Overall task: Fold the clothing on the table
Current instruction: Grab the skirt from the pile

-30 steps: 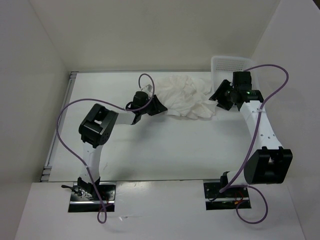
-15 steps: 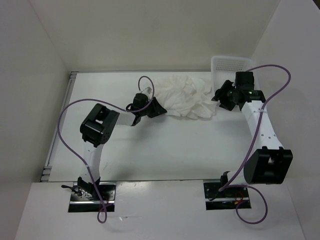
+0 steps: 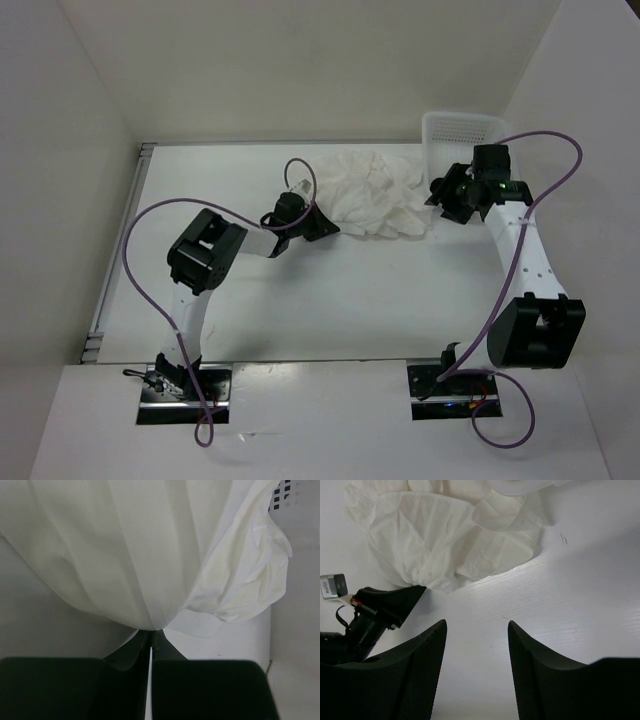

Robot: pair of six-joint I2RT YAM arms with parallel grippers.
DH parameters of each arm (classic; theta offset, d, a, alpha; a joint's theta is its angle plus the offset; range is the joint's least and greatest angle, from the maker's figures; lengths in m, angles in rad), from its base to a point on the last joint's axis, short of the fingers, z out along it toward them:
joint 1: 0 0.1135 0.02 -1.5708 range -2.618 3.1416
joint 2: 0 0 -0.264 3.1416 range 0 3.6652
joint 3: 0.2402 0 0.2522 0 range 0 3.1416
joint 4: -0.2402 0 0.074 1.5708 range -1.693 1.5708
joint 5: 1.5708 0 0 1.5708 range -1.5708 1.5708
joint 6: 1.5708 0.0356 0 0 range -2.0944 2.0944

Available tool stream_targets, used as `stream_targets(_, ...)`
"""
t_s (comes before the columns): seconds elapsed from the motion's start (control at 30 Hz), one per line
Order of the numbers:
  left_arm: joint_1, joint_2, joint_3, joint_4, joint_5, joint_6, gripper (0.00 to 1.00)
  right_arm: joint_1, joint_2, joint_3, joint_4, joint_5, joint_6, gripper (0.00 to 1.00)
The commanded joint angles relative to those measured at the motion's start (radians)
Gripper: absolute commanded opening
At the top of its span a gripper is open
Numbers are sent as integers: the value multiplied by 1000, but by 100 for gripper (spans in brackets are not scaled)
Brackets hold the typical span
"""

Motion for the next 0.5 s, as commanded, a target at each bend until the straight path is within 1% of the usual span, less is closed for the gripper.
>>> stream_targets(0.0, -6, -45, 15, 50, -22, -1, 0, -8, -40, -16, -12, -4, -19, 58)
stream_targets(0.1, -6, -137, 39, -43, -31, 47, 0, -8, -40, -56, -2, -36, -38, 58)
stream_targets(0.27, 23, -295, 166, -264, 17, 110, 0, -8, -15, -154, 89, -188, -48, 59)
stream_targets(0.37, 23, -354, 219, -363, 30, 123, 0, 1, 8, -224, 156, -256, -29, 59)
stream_targets(0.47, 23, -386, 292, -433, 76, 123, 0, 21, 31, -235, 205, -305, -19, 59)
